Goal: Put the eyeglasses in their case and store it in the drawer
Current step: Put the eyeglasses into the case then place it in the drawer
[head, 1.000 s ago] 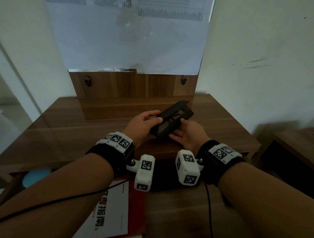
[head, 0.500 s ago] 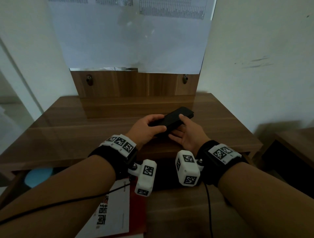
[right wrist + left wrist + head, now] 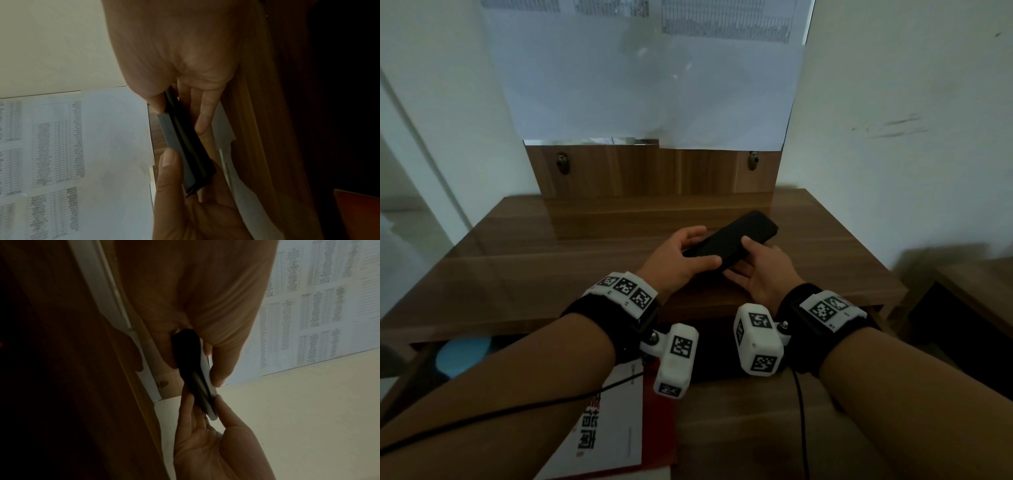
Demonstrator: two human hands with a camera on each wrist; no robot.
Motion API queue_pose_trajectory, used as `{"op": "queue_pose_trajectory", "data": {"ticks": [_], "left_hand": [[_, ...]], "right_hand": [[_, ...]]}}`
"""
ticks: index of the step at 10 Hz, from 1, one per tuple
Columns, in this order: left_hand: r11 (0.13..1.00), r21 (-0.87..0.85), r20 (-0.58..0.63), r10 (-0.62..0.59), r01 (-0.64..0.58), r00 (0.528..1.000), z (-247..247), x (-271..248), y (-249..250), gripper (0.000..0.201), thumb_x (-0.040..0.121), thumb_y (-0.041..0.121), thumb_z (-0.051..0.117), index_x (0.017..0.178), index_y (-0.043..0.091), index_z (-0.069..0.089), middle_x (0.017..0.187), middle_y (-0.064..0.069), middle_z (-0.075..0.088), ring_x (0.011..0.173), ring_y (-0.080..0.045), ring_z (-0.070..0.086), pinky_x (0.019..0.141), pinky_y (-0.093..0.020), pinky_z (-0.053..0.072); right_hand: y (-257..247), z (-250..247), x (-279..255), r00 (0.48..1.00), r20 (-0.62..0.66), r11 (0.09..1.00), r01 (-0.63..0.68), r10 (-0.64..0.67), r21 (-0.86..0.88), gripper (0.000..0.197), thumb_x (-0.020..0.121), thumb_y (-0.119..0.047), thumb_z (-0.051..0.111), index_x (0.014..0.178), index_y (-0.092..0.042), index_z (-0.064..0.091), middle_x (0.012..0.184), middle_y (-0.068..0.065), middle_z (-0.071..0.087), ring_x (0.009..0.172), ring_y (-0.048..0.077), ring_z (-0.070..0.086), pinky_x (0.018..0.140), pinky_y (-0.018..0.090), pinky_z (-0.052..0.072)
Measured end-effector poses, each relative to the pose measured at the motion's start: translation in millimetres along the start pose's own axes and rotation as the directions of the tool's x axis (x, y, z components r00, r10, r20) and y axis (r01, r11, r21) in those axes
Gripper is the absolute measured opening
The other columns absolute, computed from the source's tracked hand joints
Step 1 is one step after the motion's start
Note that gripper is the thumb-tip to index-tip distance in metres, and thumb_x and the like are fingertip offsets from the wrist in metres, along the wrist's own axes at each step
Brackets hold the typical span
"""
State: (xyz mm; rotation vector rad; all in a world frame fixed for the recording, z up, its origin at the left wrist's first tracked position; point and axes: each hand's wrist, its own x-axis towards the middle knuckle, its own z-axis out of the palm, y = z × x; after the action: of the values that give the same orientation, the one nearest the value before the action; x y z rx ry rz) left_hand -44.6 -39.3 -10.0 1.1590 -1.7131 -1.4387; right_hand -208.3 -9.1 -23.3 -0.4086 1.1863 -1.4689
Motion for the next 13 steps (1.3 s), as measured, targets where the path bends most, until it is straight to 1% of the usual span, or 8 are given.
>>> {"op": "queue_pose_trajectory", "data": {"ticks": [2,6,7,9,10,11,12,13], "left_hand": [[0.931,-0.309,-0.041,-0.219,0.196,0.975,7.4,-3.4,4.1,0.051,0.091,0.023,0.061,0.138,0.021,0.043,0.13,-0.006,0.05,0.113,-0.022,0.055,0.076,-0.034,0.057],[0.928,-0.325,-0.064,-0.215,0.184,0.974,2.0,-25.6,12.0,0.013,0.099,0.018,0.045,0.107,0.015,0.056,0.117,-0.012,0.054,0.102,-0.027,0.057,0.069,-0.035,0.051],[0.933,-0.31,-0.059,-0.21,0.182,0.976,-0.8,-38.0,14.6,0.021,0.1,0.02,0.044,0.117,0.013,0.055,0.112,-0.011,0.054,0.092,-0.024,0.057,0.061,-0.031,0.049],[0.934,-0.296,-0.097,-0.237,0.199,0.967,3.1,-67.7,21.9,0.013,0.098,0.03,0.049,0.097,0.017,0.052,0.097,-0.006,0.055,0.083,-0.018,0.057,0.06,-0.028,0.049],[0.925,-0.293,-0.116,-0.285,0.242,0.951,4.9,-79.5,23.2,0.019,0.096,0.036,0.051,0.098,0.017,0.054,0.096,-0.006,0.057,0.086,-0.019,0.057,0.063,-0.027,0.05],[0.918,-0.281,-0.138,-0.326,0.279,0.935,8.8,-91.1,17.1,0.024,0.094,0.037,0.053,0.105,0.015,0.056,0.101,-0.009,0.057,0.091,-0.023,0.056,0.061,-0.03,0.049],[0.913,-0.256,-0.115,-0.356,0.318,0.927,15.2,-100.7,7.8,0.024,0.096,0.032,0.052,0.109,0.012,0.056,0.101,-0.011,0.057,0.089,-0.024,0.056,0.059,-0.03,0.048],[0.906,-0.218,-0.098,-0.39,0.363,0.916,22.3,-109.5,-2.8,0.018,0.098,0.025,0.048,0.104,0.009,0.055,0.096,-0.011,0.056,0.086,-0.024,0.056,0.058,-0.031,0.047]], "right_hand": [[-2.4,-2.5,-3.9,0.999,-0.008,0.999,0.036,-0.035,0.036,0.042,0.096,-0.016,0.054,0.136,-0.016,0.041,0.124,0.015,0.062,0.108,0.032,0.065,0.062,0.039,0.06],[-22.2,-13.9,-31.7,0.982,-0.118,0.989,0.148,-0.146,0.009,0.044,0.093,-0.022,0.059,0.133,-0.013,0.043,0.122,0.015,0.054,0.1,0.031,0.063,0.064,0.039,0.06],[-26.7,-23.6,-44.3,0.976,-0.165,0.986,0.123,-0.141,-0.117,0.034,0.092,-0.031,0.059,0.12,-0.014,0.049,0.111,0.01,0.056,0.097,0.025,0.061,0.079,0.041,0.058],[-13.8,-36.2,-74.1,0.947,-0.145,0.89,0.209,-0.288,-0.405,0.052,0.096,-0.04,0.05,0.133,-0.004,0.052,0.078,-0.007,0.051,0.066,0.007,0.049,0.059,0.025,0.043],[-12.4,-37.5,-95.6,0.948,-0.159,0.862,0.172,-0.277,-0.476,0.053,0.097,-0.039,0.048,0.135,-0.002,0.05,0.083,-0.004,0.055,0.064,0.007,0.047,0.057,0.023,0.041],[-10.4,-47.4,-102.3,0.957,-0.138,0.737,0.1,-0.255,-0.669,0.047,0.098,-0.032,0.045,0.139,-0.009,0.044,0.108,0.009,0.056,0.073,0.016,0.047,0.062,0.029,0.042],[-6.0,-53.9,-114.0,0.964,-0.187,0.732,0.01,-0.188,-0.681,0.047,0.096,-0.039,0.046,0.132,-0.009,0.049,0.099,0.008,0.053,0.073,0.018,0.047,0.06,0.029,0.042],[4.8,-65.6,-115.2,0.974,-0.195,0.731,-0.048,-0.117,-0.68,0.026,0.098,-0.032,0.046,0.11,-0.01,0.055,0.11,0.014,0.053,0.086,0.025,0.054,0.075,0.036,0.05]]}}
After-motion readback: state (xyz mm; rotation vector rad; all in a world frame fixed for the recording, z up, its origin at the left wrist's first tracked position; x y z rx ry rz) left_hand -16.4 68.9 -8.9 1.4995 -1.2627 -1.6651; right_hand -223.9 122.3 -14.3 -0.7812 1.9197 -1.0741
